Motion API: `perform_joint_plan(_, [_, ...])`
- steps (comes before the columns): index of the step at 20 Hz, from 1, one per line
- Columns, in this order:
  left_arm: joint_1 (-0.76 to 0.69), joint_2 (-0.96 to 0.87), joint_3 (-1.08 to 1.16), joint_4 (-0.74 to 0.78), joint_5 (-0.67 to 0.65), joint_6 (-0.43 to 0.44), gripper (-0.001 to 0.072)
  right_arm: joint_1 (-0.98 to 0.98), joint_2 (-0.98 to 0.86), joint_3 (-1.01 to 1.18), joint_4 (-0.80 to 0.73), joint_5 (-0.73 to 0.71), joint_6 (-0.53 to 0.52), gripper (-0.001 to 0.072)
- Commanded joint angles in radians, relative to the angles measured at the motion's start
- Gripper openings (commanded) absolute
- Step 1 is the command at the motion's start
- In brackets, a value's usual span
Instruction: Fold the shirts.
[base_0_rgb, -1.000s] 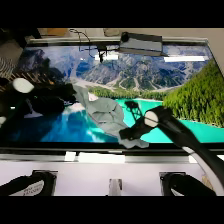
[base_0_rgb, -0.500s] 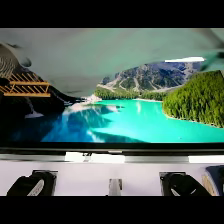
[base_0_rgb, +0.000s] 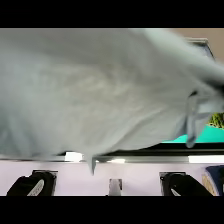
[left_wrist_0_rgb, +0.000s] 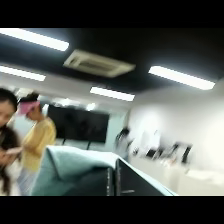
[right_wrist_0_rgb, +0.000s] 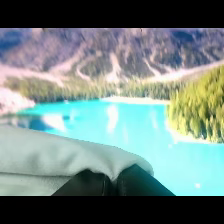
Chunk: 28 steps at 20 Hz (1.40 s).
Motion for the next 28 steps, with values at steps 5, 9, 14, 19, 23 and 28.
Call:
perform_joint_plan(5, [0.001,-0.357,-0.209,0.211,-0.236,0.001,0.0032,0.0,-0.186,-0.695,0.206,-0.394,0.133,0.0032])
perform_joint_plan(9, [0.0,-0.595,-0.261,0.187,-0.269,-0.13,0.0033,-0.001,-0.365,-0.723,0.105,-0.674,0.275,0.0033])
perform_joint_plan(14, [0.0,-0.764,-0.261,0.034,-0.282,-0.145,0.0033,-0.188,-0.465,-0.684,0.14,-0.898,0.49,0.0032])
perform_joint_plan(19, [-0.042,-0.855,-0.261,-0.026,-0.379,-0.144,0.0062,-0.301,-0.529,-0.684,0.306,-0.961,0.427,0.0109])
perform_joint_plan(23, [-0.028,-0.858,-0.214,0.079,-0.625,-0.14,0.0669,-0.329,-0.497,-0.598,0.31,-0.826,0.211,0.0522])
perform_joint_plan(28, [0.187,-0.794,-0.244,0.259,-0.965,-0.141,0.0669,-0.694,-0.423,-0.526,0.428,-0.431,-0.193,0.0522])
